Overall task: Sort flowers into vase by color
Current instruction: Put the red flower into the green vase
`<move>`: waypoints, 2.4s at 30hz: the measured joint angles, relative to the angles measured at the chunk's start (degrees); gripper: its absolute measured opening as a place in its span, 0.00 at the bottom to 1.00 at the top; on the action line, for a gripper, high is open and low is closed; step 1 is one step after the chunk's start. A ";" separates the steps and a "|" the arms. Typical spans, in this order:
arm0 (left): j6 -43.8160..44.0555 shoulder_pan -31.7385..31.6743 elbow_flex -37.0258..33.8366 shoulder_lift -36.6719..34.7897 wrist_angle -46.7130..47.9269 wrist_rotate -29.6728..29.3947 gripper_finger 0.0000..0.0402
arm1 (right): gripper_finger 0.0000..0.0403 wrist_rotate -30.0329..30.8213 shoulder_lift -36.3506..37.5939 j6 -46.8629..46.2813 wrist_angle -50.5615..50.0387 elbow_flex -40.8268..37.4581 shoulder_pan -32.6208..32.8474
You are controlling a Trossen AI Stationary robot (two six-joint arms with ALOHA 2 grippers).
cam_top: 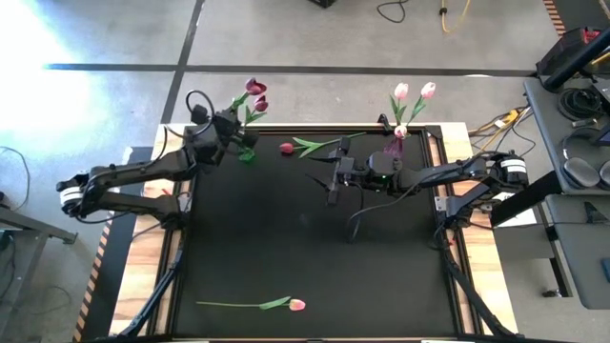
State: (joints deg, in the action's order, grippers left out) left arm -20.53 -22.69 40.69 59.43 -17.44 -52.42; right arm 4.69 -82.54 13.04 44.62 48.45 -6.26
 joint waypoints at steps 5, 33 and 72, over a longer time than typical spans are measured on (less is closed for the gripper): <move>-0.01 -2.58 0.00 2.39 -2.17 2.00 0.00 | 0.50 0.00 -0.02 0.00 -0.24 -0.02 0.00; 9.09 -6.85 -7.82 4.67 -10.07 1.99 0.07 | 0.50 -0.04 -0.03 0.09 -1.18 -0.04 -0.04; 9.06 -6.83 -8.64 4.29 -10.49 4.10 0.16 | 0.50 -0.04 -0.04 0.08 -2.40 -0.04 -0.04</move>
State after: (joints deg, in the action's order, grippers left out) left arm -11.47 -29.52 32.05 63.72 -27.94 -48.31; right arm 4.64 -82.59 13.11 42.22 48.40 -6.31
